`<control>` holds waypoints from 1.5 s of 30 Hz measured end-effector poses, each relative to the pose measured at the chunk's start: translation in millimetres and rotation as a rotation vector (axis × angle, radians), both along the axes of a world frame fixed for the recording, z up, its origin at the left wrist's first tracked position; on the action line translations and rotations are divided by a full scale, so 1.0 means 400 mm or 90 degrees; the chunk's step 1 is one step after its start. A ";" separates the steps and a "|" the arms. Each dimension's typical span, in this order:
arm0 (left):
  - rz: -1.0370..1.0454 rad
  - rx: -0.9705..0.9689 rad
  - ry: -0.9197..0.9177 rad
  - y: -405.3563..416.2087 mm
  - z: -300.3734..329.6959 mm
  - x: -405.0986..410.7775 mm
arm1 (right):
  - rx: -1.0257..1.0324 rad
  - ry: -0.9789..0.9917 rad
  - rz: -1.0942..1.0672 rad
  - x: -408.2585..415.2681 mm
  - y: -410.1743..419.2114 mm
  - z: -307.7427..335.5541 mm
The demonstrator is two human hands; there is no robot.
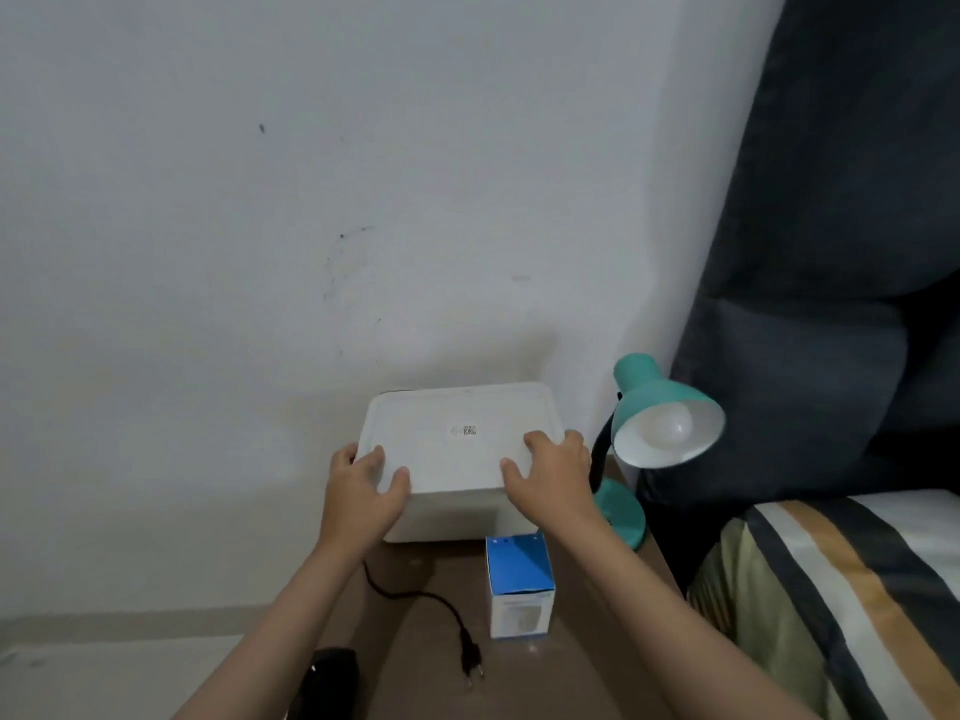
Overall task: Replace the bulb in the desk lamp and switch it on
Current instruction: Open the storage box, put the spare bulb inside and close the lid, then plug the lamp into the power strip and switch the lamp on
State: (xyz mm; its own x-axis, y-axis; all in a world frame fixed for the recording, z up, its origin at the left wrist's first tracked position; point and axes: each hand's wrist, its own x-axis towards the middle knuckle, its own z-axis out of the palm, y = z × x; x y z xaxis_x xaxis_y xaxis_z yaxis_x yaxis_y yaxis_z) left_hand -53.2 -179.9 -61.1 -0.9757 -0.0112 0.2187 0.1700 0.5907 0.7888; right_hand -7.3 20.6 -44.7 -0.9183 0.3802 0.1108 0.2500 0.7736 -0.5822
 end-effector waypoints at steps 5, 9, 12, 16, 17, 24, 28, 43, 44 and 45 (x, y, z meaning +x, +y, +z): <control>-0.017 -0.008 -0.003 0.009 -0.005 -0.057 | 0.003 -0.024 0.007 -0.066 0.004 -0.012; -0.042 -0.040 -0.035 0.002 -0.011 -0.085 | 0.011 -0.043 0.024 -0.089 0.003 -0.027; -0.048 -0.057 -0.046 0.002 -0.018 -0.099 | 0.007 -0.041 0.027 -0.097 0.004 -0.038; -0.062 -0.088 -0.047 0.002 -0.025 -0.109 | -0.014 -0.018 0.025 -0.102 0.013 -0.049; -0.063 -0.091 -0.051 0.001 -0.028 -0.110 | -0.021 -0.013 0.027 -0.101 0.014 -0.052; -0.091 -0.281 -0.088 -0.001 -0.047 -0.128 | 0.004 -0.017 0.041 -0.100 0.017 -0.075; -0.105 -0.291 -0.086 -0.003 -0.055 -0.116 | 0.035 -0.026 0.052 -0.093 0.019 -0.097; -0.061 -0.186 0.057 -0.046 -0.109 0.132 | 0.040 0.319 0.260 0.146 -0.149 -0.142; -0.062 -0.187 0.049 -0.064 -0.129 0.175 | 0.041 0.313 0.278 0.176 -0.167 -0.165; -0.061 -0.187 0.034 -0.083 -0.149 0.221 | 0.037 0.284 0.290 0.203 -0.182 -0.189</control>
